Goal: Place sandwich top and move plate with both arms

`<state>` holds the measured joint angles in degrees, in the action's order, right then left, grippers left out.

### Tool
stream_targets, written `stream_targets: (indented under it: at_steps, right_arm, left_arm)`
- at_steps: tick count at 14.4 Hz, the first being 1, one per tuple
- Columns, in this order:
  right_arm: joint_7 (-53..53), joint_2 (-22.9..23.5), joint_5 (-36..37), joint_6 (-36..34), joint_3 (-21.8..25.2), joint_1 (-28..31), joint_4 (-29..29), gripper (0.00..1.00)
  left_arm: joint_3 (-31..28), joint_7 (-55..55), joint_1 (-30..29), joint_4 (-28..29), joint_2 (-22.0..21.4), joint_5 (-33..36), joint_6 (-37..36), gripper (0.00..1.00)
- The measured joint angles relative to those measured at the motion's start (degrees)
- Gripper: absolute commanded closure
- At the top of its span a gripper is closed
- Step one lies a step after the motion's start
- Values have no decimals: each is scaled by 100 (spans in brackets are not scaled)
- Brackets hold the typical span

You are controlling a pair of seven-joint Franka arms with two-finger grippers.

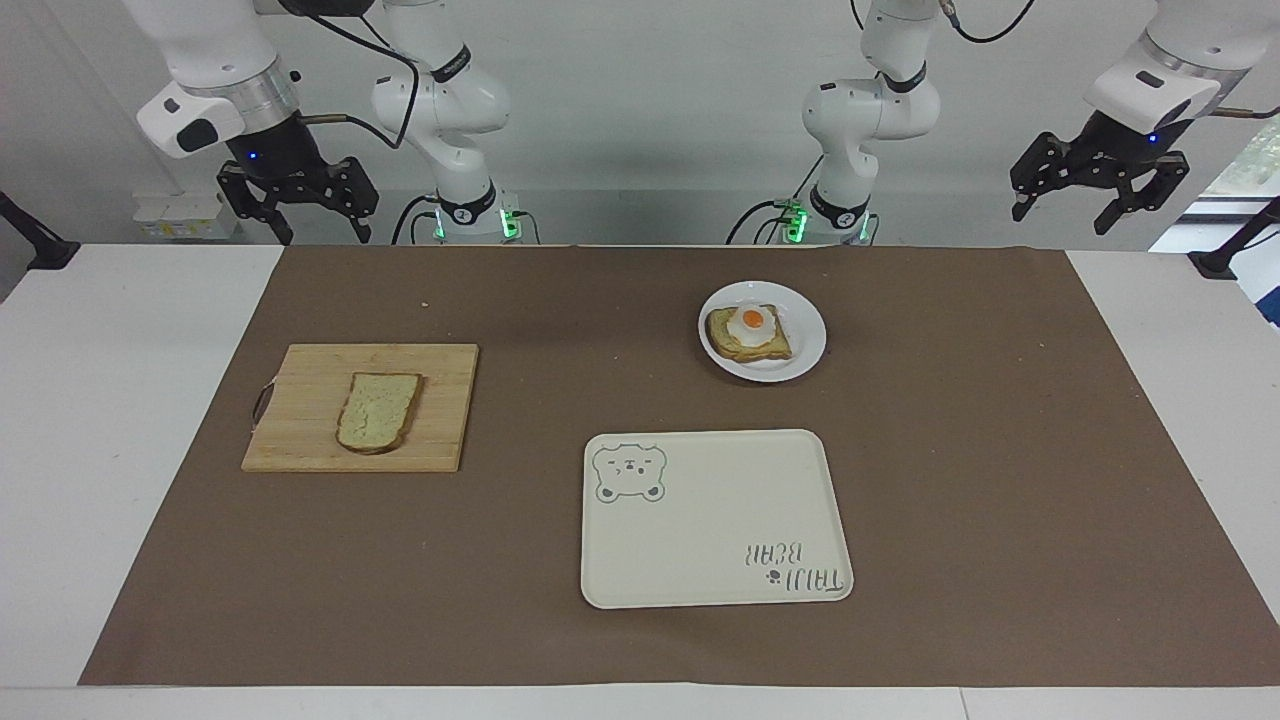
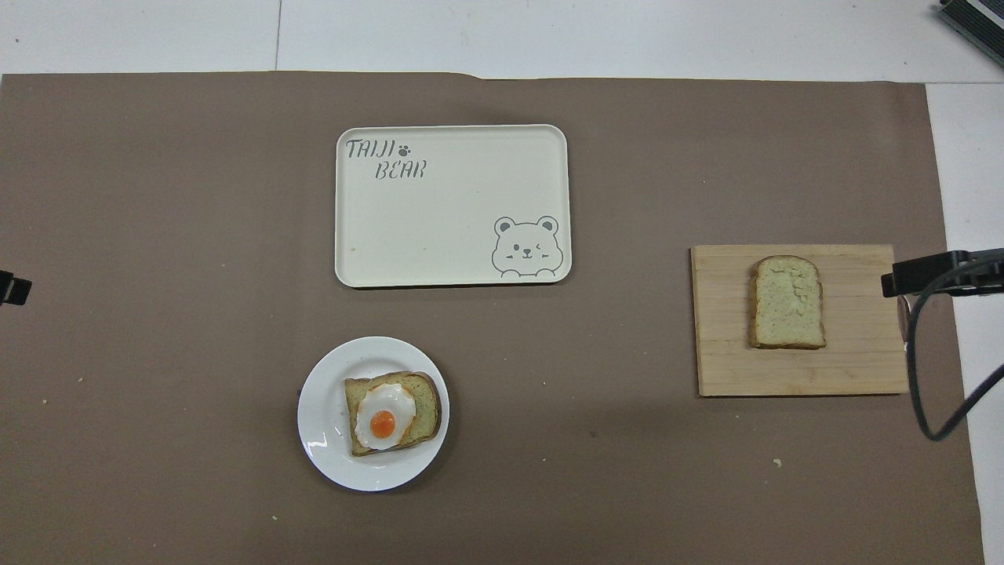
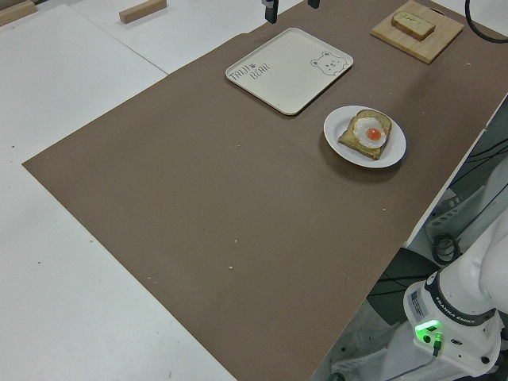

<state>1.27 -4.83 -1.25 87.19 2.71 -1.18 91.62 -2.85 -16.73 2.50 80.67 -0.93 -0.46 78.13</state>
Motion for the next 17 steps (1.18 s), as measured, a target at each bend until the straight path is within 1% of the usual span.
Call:
stream_targets:
  at_steps: [13,17]
  right_arm:
    - [0,0,11,0,33,8,0,0]
    - [0,-8,128,44,37,8,34,0]
  left_arm:
    - [0,0,0,0,0,0,0,0]
    - [0,0,0,0,0,0,-1,0]
